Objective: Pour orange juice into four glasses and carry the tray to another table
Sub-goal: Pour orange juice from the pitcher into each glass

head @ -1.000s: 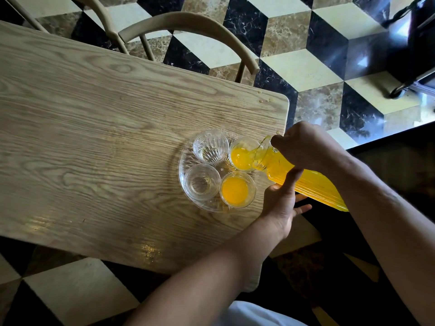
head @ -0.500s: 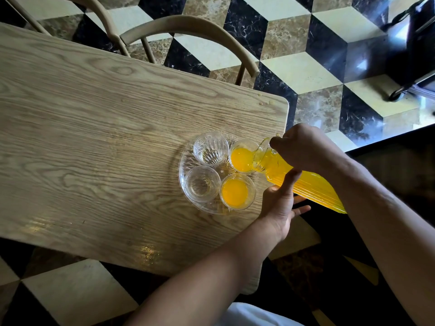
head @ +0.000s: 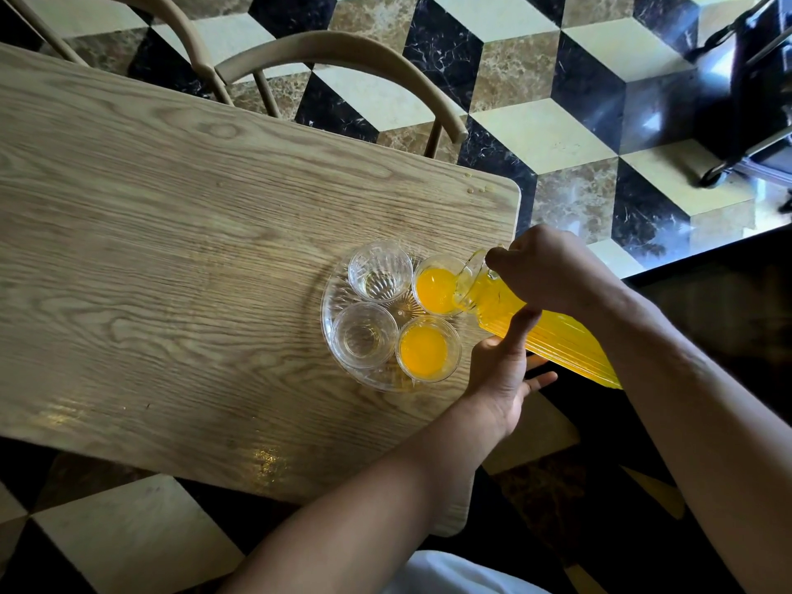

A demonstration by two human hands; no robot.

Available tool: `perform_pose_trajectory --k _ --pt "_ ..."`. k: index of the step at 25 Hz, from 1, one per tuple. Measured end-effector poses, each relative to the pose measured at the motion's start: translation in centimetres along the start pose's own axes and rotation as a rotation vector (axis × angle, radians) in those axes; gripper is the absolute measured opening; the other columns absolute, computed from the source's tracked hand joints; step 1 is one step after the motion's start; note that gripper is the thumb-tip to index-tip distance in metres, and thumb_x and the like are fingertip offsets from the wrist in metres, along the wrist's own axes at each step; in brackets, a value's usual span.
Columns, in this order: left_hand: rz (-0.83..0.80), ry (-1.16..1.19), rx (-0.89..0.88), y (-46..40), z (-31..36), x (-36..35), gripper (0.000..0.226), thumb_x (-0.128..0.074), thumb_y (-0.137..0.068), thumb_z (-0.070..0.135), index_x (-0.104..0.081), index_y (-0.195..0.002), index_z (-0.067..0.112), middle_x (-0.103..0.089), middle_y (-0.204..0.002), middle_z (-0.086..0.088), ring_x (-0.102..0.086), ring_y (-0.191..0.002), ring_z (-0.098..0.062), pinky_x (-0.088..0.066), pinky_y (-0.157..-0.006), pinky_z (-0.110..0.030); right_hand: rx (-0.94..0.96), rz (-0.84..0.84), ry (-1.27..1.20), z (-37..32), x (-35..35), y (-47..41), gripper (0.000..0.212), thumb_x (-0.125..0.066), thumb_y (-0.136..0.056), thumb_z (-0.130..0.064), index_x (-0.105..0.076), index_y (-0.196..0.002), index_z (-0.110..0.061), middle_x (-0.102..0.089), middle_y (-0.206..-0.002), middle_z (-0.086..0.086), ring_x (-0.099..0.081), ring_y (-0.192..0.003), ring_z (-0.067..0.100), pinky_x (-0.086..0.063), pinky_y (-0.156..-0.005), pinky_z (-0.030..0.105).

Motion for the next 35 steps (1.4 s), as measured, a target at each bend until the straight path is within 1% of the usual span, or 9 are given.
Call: perform_pose_trajectory --k 4,8,11,15,20,23,29,32,35 --pt "0.029 -0.021 -0.067 -0.1 0.9 0.2 0.113 -0.089 -0.013 0.08 -0.057 -0.099 0.014 -0.05 -0.093 -0.008 -0.061 -0.102 -0.028 -0.064 -0.072 -0.039 0.009 0.021 -0.055 0.2 0.6 0.3 0.044 -0.056 -0.092 -0.031 -0.042 -0.055 -0.01 -0.043 -0.053 0.008 -0.039 -0.054 0.027 -0.03 -0.049 0.031" --pt "0.049 -0.04 -0.133 0.1 2.0 0.4 0.106 -0.087 -0.015 0.082 -0.051 -0.088 0.014 -0.047 -0.089 -0.007 -0.055 -0.092 -0.025 -0.063 -0.07 -0.036 0.044 0.037 -0.145 -0.2 1.3 0.7 0.043 -0.058 -0.09 -0.027 -0.039 -0.054 -0.012 -0.037 -0.053 0.007 -0.034 -0.052 0.023 -0.026 -0.049 0.031" --pt "0.061 -0.048 -0.165 0.4 2.6 0.5 0.106 -0.086 -0.013 0.084 -0.048 -0.084 0.015 -0.045 -0.082 -0.006 -0.051 -0.086 -0.021 -0.063 -0.074 -0.036 0.076 0.035 -0.179 -0.7 1.8 1.0 0.04 -0.059 -0.09 -0.027 -0.043 -0.057 -0.011 -0.038 -0.055 0.008 -0.033 -0.052 0.022 -0.025 -0.049 0.031" --pt "0.102 -0.076 -0.213 0.9 3.6 1.0 0.109 -0.081 -0.011 0.089 -0.051 -0.085 0.014 -0.049 -0.078 -0.002 -0.053 -0.082 -0.018 -0.063 -0.081 -0.04 0.109 0.03 -0.236 -1.5 2.1 1.1 0.043 -0.06 -0.089 -0.029 -0.05 -0.065 0.005 -0.045 -0.06 0.013 -0.038 -0.056 0.022 -0.032 -0.055 0.032" --pt "0.155 -0.061 -0.256 1.8 5.3 1.7 0.111 -0.077 -0.007 0.092 -0.049 -0.081 0.015 -0.048 -0.072 0.001 -0.053 -0.067 -0.013 -0.062 -0.077 -0.036 0.169 0.045 -0.23 -3.7 2.4 1.1 0.045 -0.06 -0.09 -0.027 -0.053 -0.076 0.015 -0.044 -0.065 0.016 -0.037 -0.06 0.023 -0.03 -0.056 0.033" --pt "0.149 -0.022 -0.262 2.3 6.2 1.8 0.11 -0.079 -0.008 0.09 -0.049 -0.081 0.014 -0.047 -0.074 0.001 -0.05 -0.071 -0.015 -0.062 -0.075 -0.033 0.178 0.046 -0.248 -4.7 2.5 0.9 0.046 -0.061 -0.087 -0.028 -0.054 -0.076 0.016 -0.044 -0.064 0.015 -0.037 -0.059 0.022 -0.03 -0.057 0.033" --pt "0.096 0.056 -0.212 3.1 7.3 1.8 0.084 -0.082 -0.033 0.066 -0.048 -0.087 0.01 -0.042 -0.084 -0.004 -0.051 -0.074 -0.015 -0.066 -0.084 -0.047 0.187 0.041 -0.188 -6.7 2.2 0.4 0.045 -0.061 -0.087 -0.029 -0.056 -0.074 0.014 -0.046 -0.063 0.015 -0.038 -0.057 0.023 -0.029 -0.053 0.032" --pt "0.104 0.066 -0.192 3.0 7.5 1.9 0.091 -0.082 -0.029 0.069 -0.052 -0.091 0.01 -0.046 -0.09 -0.005 -0.054 -0.078 -0.016 -0.066 -0.084 -0.048 0.177 0.049 -0.127 -7.3 2.1 0.1 0.044 -0.06 -0.088 -0.032 -0.055 -0.069 0.008 -0.046 -0.06 0.012 -0.037 -0.054 0.022 -0.028 -0.05 0.031" --pt "0.15 0.075 -0.188 2.6 7.5 2.5 0.112 -0.082 -0.011 0.081 -0.056 -0.094 0.009 -0.048 -0.093 -0.006 -0.056 -0.082 -0.017 -0.067 -0.078 -0.044 0.178 0.041 -0.062 -7.9 1.7 -0.1 0.04 -0.059 -0.089 -0.035 -0.055 -0.062 -0.005 -0.045 -0.058 0.01 -0.036 -0.053 0.021 -0.028 -0.049 0.03"
Point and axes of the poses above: each hand's wrist, its own y-axis away from the middle knuckle, its own x-axis out of the back of the hand, z = x × y, the point moved 9 cm from there along -y, towards the middle knuckle
